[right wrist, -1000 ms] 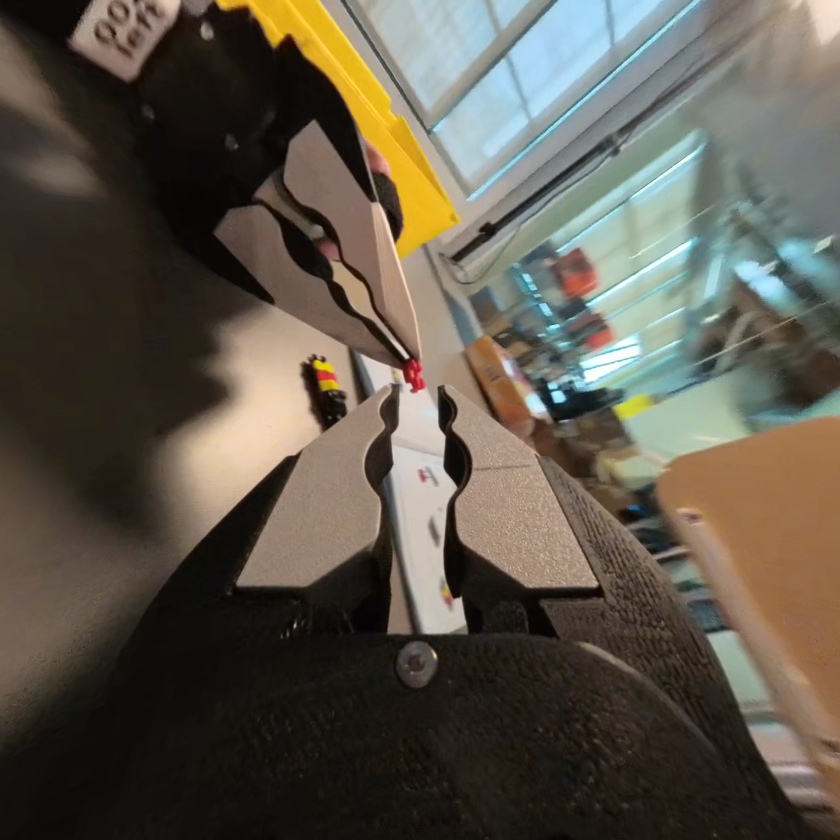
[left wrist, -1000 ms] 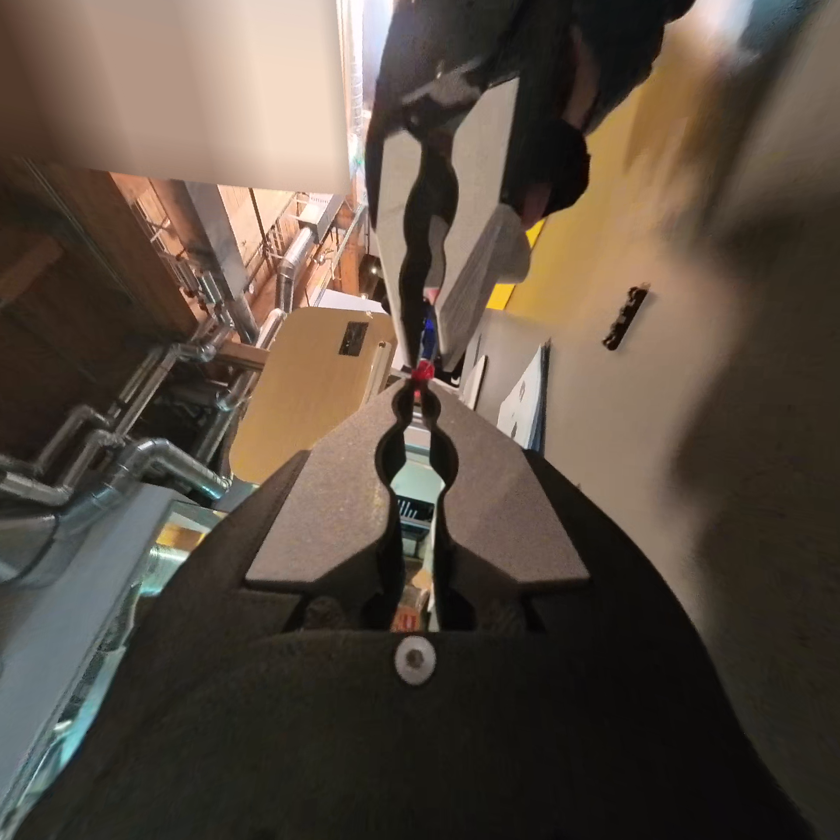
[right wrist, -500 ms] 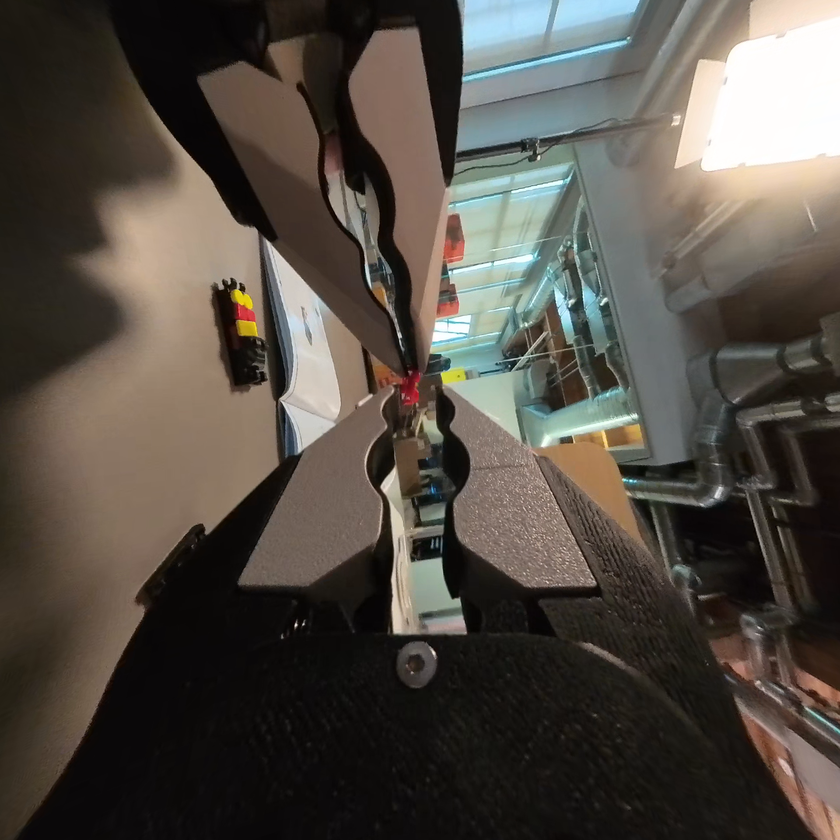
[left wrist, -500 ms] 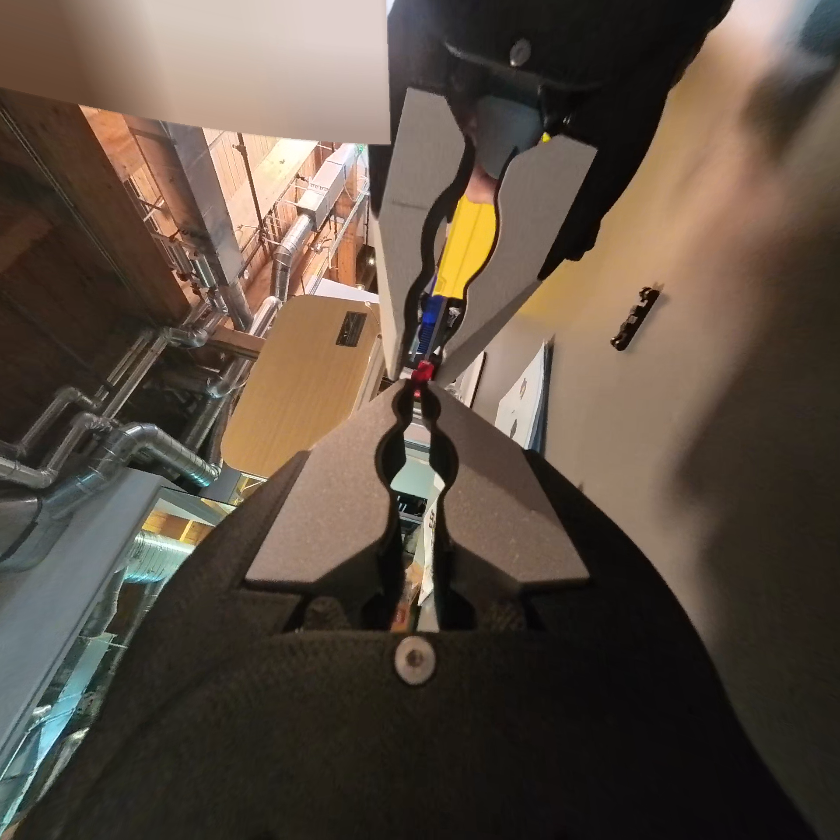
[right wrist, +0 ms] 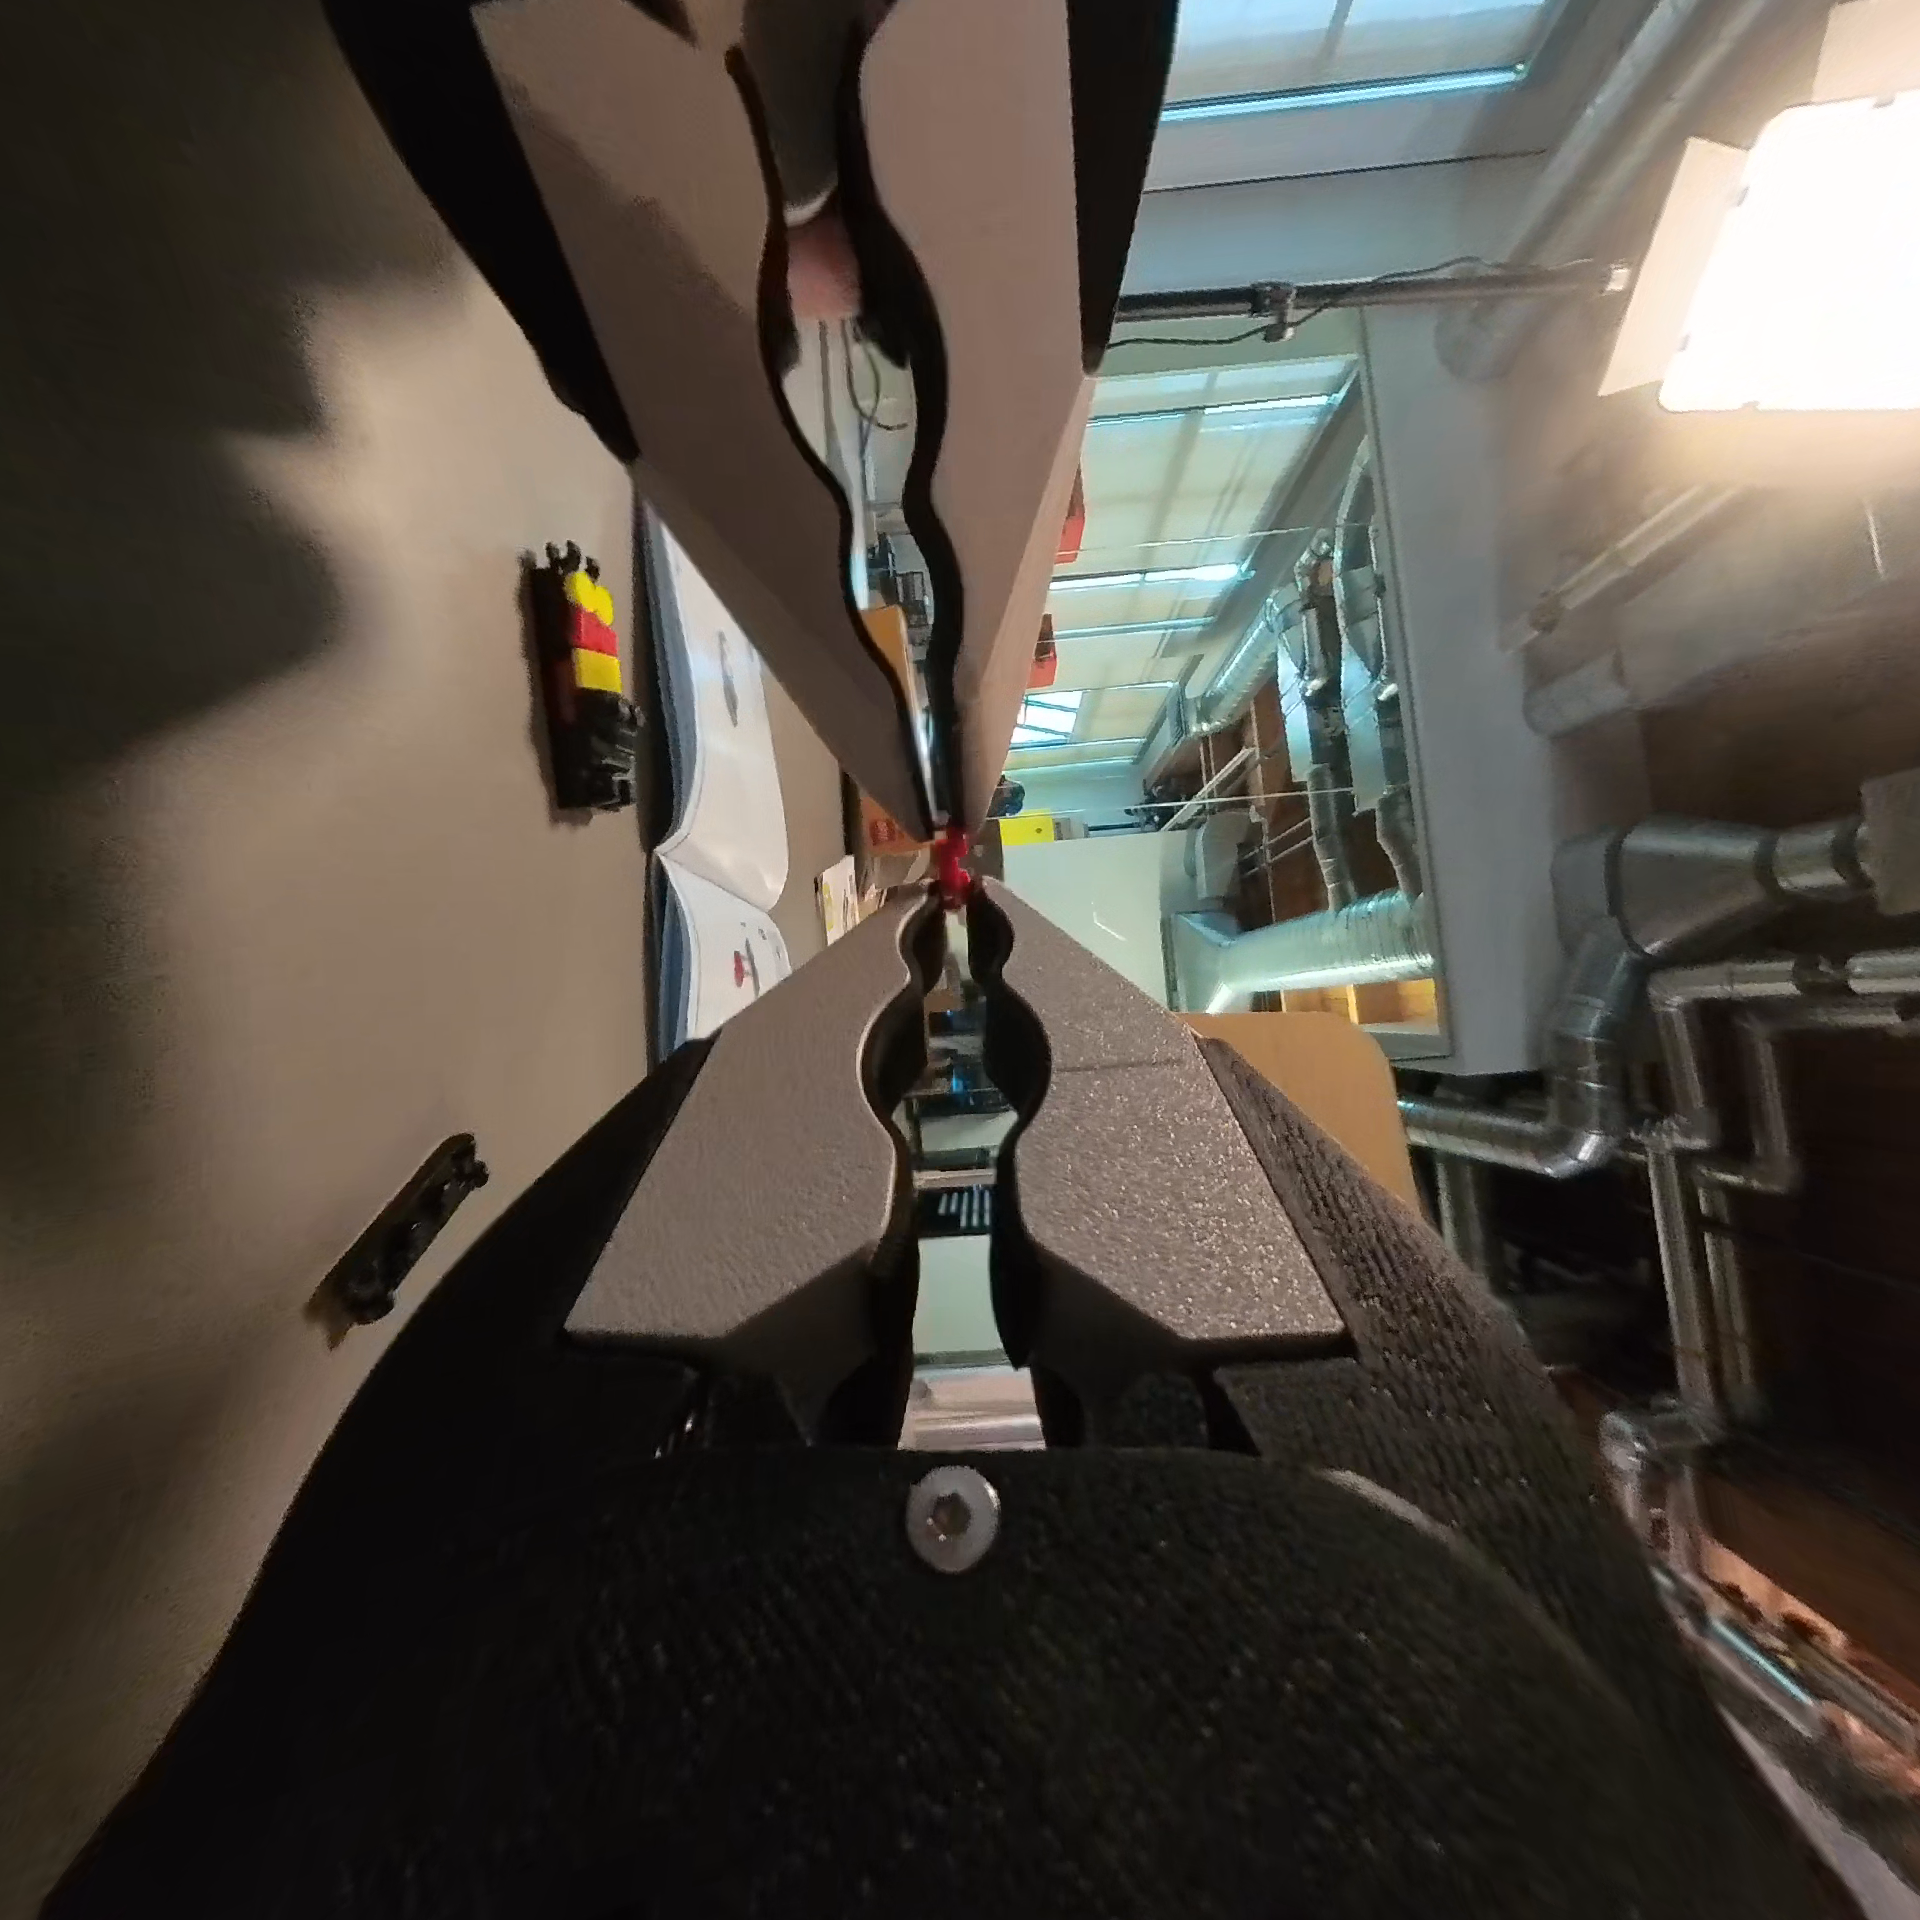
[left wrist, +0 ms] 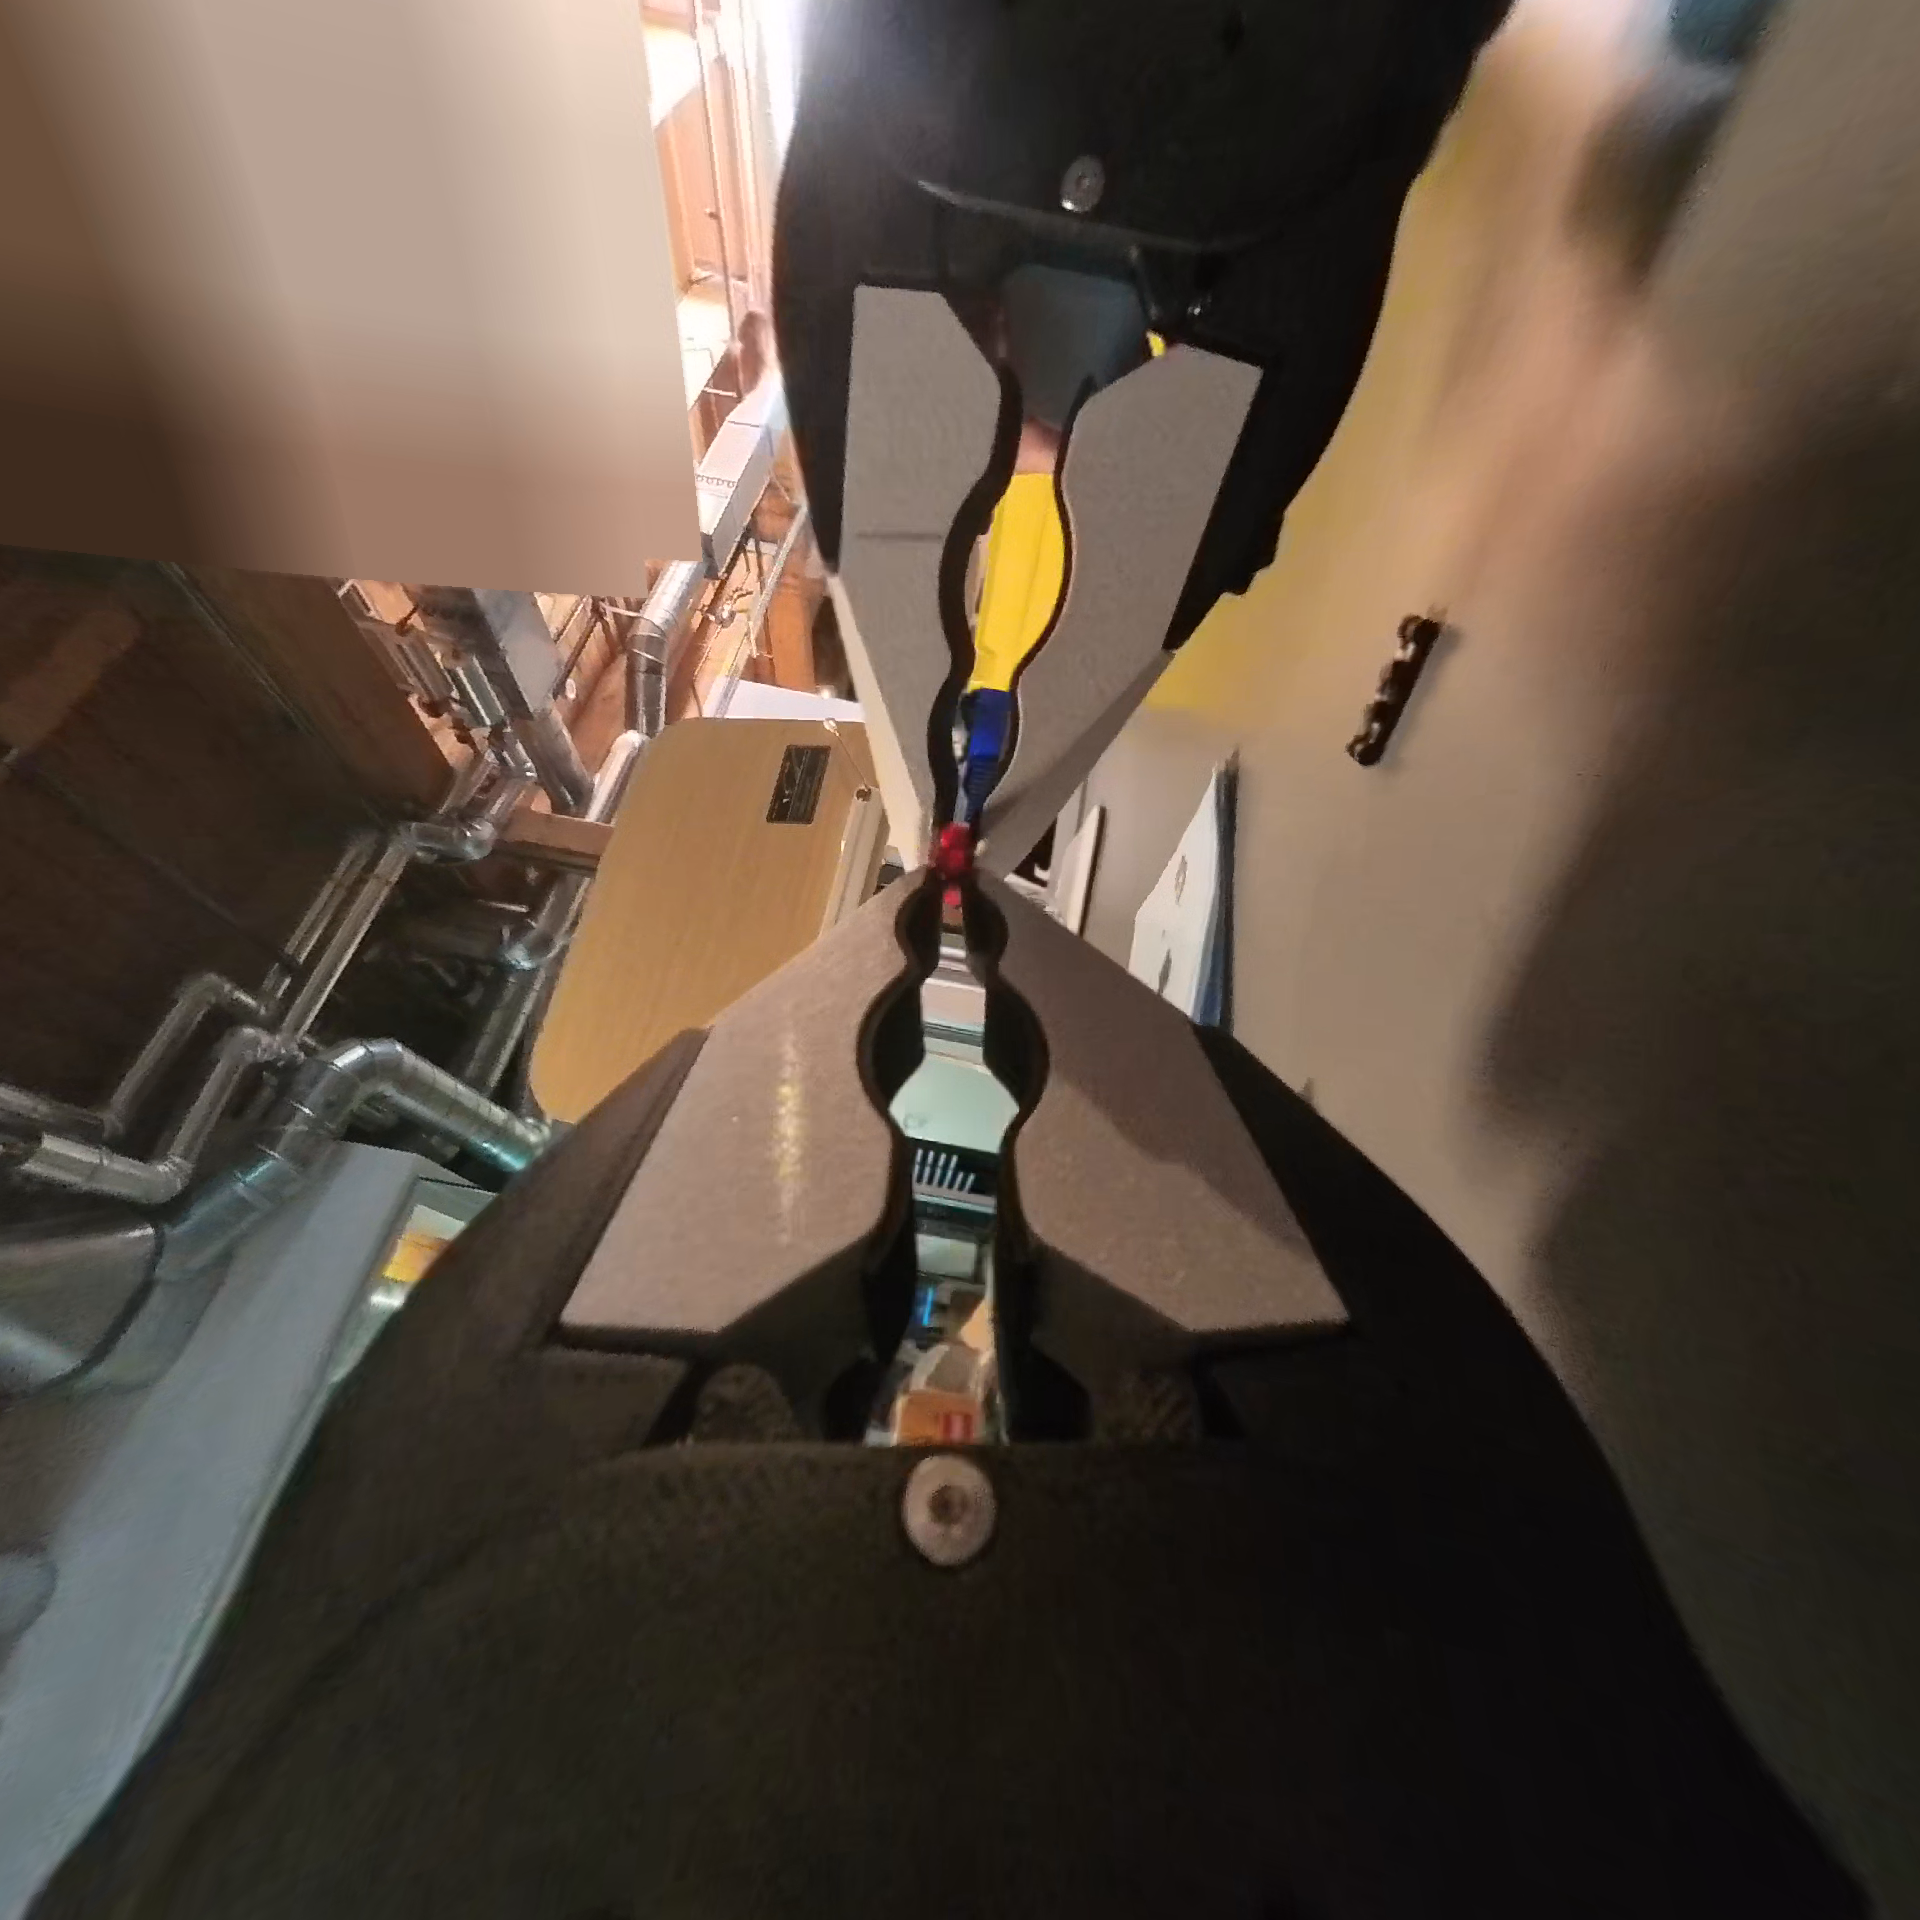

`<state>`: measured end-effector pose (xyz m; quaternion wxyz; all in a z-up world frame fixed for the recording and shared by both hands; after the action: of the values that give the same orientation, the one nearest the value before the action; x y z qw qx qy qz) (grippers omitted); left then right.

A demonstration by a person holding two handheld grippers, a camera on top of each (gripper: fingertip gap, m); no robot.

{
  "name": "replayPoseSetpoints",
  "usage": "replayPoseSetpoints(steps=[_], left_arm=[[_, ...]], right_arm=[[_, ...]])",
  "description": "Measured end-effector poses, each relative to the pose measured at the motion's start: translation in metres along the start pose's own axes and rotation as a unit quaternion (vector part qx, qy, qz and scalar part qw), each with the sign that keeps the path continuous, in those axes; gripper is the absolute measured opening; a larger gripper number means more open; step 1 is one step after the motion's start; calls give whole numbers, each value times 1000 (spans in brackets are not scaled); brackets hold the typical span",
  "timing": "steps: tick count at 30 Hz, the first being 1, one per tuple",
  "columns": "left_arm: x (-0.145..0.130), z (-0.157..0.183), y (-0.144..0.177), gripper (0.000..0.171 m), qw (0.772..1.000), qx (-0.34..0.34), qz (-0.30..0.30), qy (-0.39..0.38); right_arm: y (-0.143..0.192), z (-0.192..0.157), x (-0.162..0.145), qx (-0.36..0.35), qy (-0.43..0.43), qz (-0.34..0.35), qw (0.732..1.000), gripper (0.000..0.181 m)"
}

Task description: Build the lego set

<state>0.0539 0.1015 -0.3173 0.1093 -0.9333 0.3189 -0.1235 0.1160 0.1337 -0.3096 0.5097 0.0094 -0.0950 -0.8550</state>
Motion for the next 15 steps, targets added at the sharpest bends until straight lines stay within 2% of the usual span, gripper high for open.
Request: replayPoseSetpoints(steps=[8, 15], left_arm=[[-4, 4, -3, 23, 999, -2, -13, -31], [-4, 3, -3, 20, 999, 8, -5, -39]], right_arm=[[2, 2, -2, 2, -5, 2, 1000, 2], [1, -2, 1, 17, 4, 8, 1000, 2]])
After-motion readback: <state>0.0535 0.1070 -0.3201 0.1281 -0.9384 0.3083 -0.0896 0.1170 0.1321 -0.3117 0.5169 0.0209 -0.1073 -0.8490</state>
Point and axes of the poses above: each gripper's, where its closed fingertips meet, y back along the fingers, x out of its top, z = x × y across the jaws, the point moved 5 cm from there along y, back along the fingers, and after that the axes turned 11 degrees about x, right-handed, at the moved point
